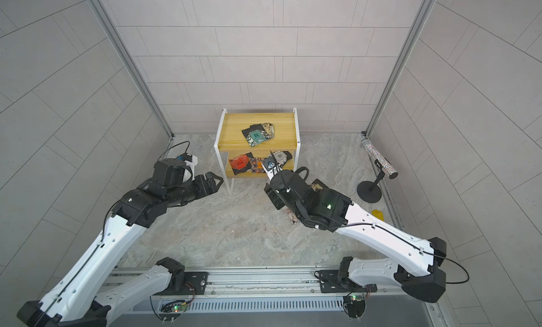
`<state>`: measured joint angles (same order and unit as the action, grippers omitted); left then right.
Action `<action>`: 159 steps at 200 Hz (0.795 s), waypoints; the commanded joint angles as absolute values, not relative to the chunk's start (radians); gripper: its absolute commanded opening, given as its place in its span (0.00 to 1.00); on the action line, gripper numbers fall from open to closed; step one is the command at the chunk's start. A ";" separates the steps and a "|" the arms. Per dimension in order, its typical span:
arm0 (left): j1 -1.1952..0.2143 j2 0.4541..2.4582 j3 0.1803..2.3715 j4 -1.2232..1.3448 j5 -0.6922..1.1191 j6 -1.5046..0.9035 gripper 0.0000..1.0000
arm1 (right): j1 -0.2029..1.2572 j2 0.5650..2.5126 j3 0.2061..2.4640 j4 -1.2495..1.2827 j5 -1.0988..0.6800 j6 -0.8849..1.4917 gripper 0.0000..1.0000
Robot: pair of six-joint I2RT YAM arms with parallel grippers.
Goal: Remove the tea bags from the shelf
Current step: Place the tea bag at the center of the board, then pick up the tea bag from the shelf.
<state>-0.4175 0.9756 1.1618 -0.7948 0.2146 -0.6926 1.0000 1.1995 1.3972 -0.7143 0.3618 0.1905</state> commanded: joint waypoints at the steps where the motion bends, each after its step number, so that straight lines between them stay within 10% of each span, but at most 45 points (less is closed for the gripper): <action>1: -0.418 0.991 1.214 -0.828 0.228 -0.711 0.84 | 0.952 1.233 1.501 -0.822 0.294 0.193 0.59; 159: -0.375 1.080 1.320 -0.818 0.307 -0.712 0.83 | 0.730 1.870 2.505 -1.211 0.012 0.225 0.81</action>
